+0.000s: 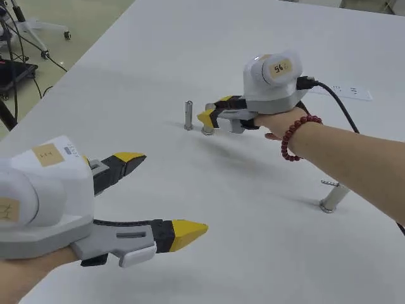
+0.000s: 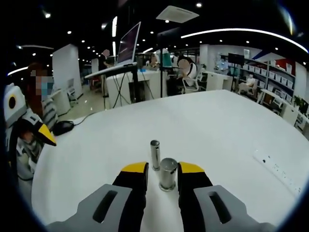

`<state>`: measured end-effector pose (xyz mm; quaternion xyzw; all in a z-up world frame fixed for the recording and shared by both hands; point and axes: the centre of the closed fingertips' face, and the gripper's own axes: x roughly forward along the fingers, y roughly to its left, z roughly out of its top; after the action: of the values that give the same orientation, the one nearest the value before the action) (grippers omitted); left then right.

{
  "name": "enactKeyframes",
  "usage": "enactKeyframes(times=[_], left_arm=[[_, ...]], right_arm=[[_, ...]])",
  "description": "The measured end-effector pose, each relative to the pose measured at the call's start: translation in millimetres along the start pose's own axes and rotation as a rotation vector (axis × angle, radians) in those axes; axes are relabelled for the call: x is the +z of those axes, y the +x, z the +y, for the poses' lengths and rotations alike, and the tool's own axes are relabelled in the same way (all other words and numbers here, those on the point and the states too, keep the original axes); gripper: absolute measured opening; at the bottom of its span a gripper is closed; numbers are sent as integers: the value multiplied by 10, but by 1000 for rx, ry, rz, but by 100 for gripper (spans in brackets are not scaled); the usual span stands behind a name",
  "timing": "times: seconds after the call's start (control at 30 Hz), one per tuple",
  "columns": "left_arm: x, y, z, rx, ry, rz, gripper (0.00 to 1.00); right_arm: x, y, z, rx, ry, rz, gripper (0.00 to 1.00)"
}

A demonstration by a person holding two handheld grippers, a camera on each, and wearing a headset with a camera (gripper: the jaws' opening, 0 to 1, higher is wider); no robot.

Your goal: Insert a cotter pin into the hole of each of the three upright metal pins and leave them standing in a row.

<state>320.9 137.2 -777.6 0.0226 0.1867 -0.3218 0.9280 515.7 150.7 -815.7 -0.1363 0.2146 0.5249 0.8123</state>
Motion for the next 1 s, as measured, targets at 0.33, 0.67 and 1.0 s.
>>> enactKeyframes(times=[0.33, 0.67, 1.0], left_arm=[[-47, -24, 1, 1, -1, 20, 83], [-27, -13, 18, 5, -5, 16, 83], [-13, 8, -1, 0, -2, 20, 82]], right_arm=[[-19, 112, -115, -33, 29, 0, 20], [-19, 97, -136, -35, 30, 12, 15], [-53, 24, -91, -38, -14, 42, 13]])
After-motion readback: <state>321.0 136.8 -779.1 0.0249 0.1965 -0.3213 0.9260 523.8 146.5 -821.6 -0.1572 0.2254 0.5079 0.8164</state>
